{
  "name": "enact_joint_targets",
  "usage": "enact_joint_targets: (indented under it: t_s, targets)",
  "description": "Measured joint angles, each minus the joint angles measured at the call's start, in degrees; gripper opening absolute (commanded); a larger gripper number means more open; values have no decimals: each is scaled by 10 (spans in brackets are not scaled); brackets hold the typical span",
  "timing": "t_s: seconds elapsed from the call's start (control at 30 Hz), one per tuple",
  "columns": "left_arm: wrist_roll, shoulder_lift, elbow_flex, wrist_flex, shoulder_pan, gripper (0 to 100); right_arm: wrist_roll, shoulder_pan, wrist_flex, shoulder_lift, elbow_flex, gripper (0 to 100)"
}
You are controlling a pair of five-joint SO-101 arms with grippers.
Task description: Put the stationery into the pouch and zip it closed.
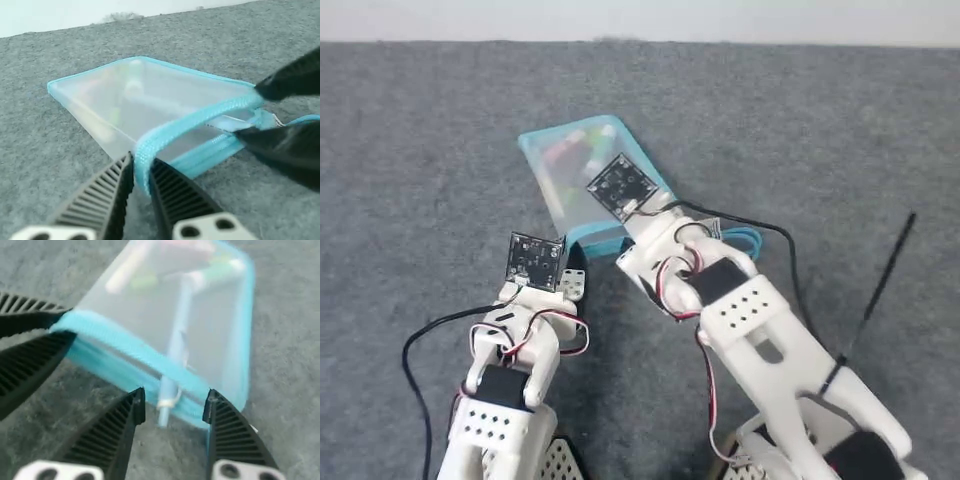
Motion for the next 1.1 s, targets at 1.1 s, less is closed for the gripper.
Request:
enact_joint_targets:
  t_s: [1.1]
  targets:
    - [0,0,0,16,-4,12,-3,2,34,51,-19,130]
